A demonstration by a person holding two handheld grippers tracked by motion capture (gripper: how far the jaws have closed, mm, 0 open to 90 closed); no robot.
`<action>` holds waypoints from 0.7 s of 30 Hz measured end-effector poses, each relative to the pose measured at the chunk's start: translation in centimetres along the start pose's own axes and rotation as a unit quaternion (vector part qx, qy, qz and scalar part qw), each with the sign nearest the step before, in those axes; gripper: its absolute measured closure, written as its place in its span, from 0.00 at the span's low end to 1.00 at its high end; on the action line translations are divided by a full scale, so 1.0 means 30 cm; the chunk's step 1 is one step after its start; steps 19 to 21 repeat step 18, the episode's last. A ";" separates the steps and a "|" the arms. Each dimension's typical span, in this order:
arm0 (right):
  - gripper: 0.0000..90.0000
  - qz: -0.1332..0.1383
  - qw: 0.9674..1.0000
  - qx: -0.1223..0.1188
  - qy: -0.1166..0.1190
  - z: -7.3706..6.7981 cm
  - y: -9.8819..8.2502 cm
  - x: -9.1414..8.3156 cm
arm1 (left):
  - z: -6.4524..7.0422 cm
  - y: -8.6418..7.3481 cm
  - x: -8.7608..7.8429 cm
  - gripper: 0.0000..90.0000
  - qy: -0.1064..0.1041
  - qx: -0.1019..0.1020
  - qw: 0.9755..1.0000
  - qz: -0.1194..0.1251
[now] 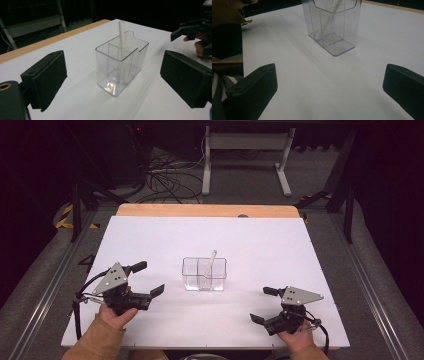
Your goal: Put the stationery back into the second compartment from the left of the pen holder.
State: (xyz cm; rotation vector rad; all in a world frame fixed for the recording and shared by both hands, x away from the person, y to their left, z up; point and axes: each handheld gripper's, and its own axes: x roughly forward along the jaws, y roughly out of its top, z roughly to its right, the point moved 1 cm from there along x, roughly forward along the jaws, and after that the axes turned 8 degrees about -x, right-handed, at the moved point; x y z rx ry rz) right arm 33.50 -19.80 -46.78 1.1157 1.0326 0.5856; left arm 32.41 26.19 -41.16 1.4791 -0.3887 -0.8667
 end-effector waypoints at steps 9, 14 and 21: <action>0.00 -0.001 1.000 -0.004 -0.004 0.001 0.000 -0.003 | -0.041 -0.132 -0.047 0.07 0.028 -0.004 0.999 -0.027; 0.00 -0.002 1.000 -0.002 -0.003 0.001 -0.002 -0.002 | -0.060 -0.196 -0.065 0.07 0.037 -0.020 0.998 -0.048; 0.00 -0.003 1.000 -0.001 -0.004 0.002 -0.003 -0.001 | -0.064 -0.208 -0.074 0.07 0.042 -0.027 0.997 -0.052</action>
